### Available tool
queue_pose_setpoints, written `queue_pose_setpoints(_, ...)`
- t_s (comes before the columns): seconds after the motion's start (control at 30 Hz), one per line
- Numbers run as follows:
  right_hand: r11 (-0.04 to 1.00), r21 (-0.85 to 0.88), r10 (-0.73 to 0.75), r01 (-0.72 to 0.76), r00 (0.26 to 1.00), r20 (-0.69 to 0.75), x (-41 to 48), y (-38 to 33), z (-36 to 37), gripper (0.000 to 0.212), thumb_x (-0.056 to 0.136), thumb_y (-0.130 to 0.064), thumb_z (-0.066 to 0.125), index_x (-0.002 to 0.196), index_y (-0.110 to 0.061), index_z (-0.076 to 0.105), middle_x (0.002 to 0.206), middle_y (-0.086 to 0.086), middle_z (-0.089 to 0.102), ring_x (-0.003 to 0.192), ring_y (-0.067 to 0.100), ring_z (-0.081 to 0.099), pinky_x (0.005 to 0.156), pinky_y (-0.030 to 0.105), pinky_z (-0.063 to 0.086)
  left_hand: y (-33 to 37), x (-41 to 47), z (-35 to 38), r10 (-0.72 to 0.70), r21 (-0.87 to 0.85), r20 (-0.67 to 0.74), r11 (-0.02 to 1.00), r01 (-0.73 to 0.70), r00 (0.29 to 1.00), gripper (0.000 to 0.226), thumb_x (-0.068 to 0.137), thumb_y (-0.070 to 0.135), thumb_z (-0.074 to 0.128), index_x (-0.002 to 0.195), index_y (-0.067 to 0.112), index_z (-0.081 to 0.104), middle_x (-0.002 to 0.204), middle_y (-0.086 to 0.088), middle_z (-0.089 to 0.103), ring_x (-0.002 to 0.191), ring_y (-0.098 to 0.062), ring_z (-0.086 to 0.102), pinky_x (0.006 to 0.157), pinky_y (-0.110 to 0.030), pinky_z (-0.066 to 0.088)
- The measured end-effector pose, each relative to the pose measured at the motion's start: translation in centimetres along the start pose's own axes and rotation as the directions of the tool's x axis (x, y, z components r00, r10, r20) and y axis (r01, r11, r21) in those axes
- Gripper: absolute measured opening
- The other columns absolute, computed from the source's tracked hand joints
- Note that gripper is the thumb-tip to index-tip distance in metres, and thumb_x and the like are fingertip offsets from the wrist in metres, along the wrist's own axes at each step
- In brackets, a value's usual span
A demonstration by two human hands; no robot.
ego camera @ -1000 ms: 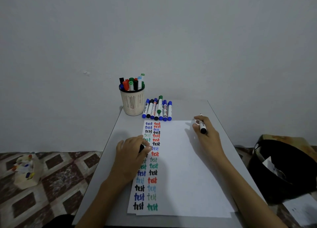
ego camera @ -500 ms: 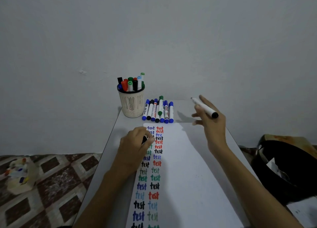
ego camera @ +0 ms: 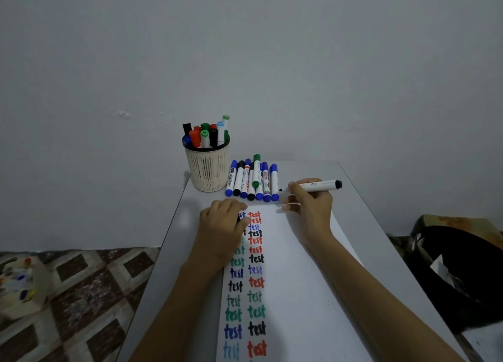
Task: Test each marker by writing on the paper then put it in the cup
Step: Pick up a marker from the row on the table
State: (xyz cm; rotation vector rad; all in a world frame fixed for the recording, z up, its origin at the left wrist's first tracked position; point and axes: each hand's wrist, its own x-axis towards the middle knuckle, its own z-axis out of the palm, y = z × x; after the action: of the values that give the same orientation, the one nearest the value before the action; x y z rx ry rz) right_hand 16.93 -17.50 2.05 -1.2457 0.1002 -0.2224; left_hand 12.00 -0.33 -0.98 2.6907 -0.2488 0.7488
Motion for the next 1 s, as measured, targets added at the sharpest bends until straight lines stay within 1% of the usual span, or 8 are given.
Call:
queue_pose_setpoints(0.13,1.0,-0.006,-0.002,0.003,0.993,0.115,-0.2,0.0,0.7,0.014,0.085,0.001,0.066,0.093,-0.003,0.055,0.079,0.015,0.062,0.056,0.02,0.063,0.055,0.035,0.058,0.2,-0.5,0.1,0.025,0.016,-0.036,1.0,-0.024,0.999,0.04,0.089,0.034,0.039,0.101,0.008,0.067,0.099,-0.007,0.066,0.088,-0.025,0.062,0.076,-0.036,0.048)
queue_pose_setpoints(0.3,0.999,-0.03,-0.005,0.01,0.989,0.145,-0.2,-0.4,1.0,0.014,0.085,0.006,0.064,0.091,-0.003,0.054,0.08,0.017,0.06,0.056,0.017,0.062,0.054,0.029,0.057,0.3,-0.3,-0.1,0.0,-0.001,-0.007,1.0,0.0,1.0,0.039,0.089,0.033,0.04,0.101,0.007,0.067,0.098,-0.008,0.066,0.087,-0.025,0.061,0.075,-0.036,0.047)
queue_pose_setpoints(0.4,0.996,-0.074,-0.028,0.049,0.965,0.26,-0.2,-0.7,1.2,0.018,0.082,0.012,0.063,0.083,-0.003,0.054,0.076,0.014,0.062,0.06,0.017,0.066,0.054,0.032,0.058,0.2,-0.3,-0.1,-0.017,0.007,0.012,1.0,0.017,1.0,0.04,0.089,0.035,0.039,0.102,0.009,0.066,0.1,-0.007,0.066,0.089,-0.025,0.06,0.076,-0.036,0.046)
queue_pose_setpoints(0.5,0.983,-0.172,0.0,0.064,0.936,0.353,-0.1,-0.9,1.8,0.019,0.08,0.007,0.069,0.077,-0.005,0.055,0.069,0.011,0.064,0.057,0.018,0.065,0.048,0.03,0.054,0.2,-0.3,0.0,-0.045,0.016,0.033,0.999,0.045,0.998,0.043,0.088,0.039,0.037,0.105,0.011,0.064,0.104,-0.006,0.064,0.096,-0.025,0.057,0.081,-0.037,0.044)
queue_pose_setpoints(0.6,0.964,-0.247,-0.011,0.095,0.947,0.321,0.3,-0.6,2.6,0.028,0.078,0.002,0.074,0.07,-0.007,0.049,0.062,0.016,0.058,0.046,0.017,0.057,0.04,0.022,0.044,0.2,-0.2,0.0,-0.056,0.011,0.043,0.998,0.056,0.997,0.044,0.088,0.04,0.035,0.107,0.012,0.063,0.107,-0.006,0.063,0.098,-0.024,0.056,0.084,-0.038,0.043)
queue_pose_setpoints(0.73,0.947,-0.302,-0.032,0.108,0.968,0.247,1.3,0.2,3.0,0.035,0.077,0.008,0.068,0.064,-0.013,0.044,0.062,0.011,0.049,0.058,0.019,0.052,0.046,0.016,0.045,0.2,-0.1,-0.1,-0.07,-0.014,0.049,0.997,0.071,0.996,0.051,0.086,0.044,0.03,0.108,0.012,0.063,0.109,-0.007,0.061,0.1,-0.023,0.055,0.086,-0.038,0.043)
queue_pose_setpoints(0.87,0.941,-0.326,0.005,0.09,0.96,0.28,1.7,0.8,2.7,0.035,0.075,0.011,0.065,0.063,-0.013,0.043,0.063,0.011,0.047,0.059,0.02,0.048,0.043,0.017,0.042,0.1,0.1,-0.2,-0.089,-0.048,0.072,0.995,0.093,0.993,0.056,0.083,0.047,0.027,0.11,0.012,0.062,0.112,-0.006,0.06,0.102,-0.022,0.053,0.088,-0.037,0.042)
queue_pose_setpoints(1.0,0.935,-0.335,-0.013,0.12,0.953,0.304,1.9,1.0,2.8,0.034,0.073,0.009,0.066,0.061,-0.015,0.045,0.059,0.007,0.048,0.056,0.017,0.046,0.046,0.022,0.04,0.0,0.1,-0.1,-0.098,-0.038,0.103,0.994,0.103,0.99,0.036,0.091,0.036,0.045,0.117,0.014,0.059,0.119,-0.005,0.056,0.108,-0.021,0.05,0.093,-0.035,0.038)
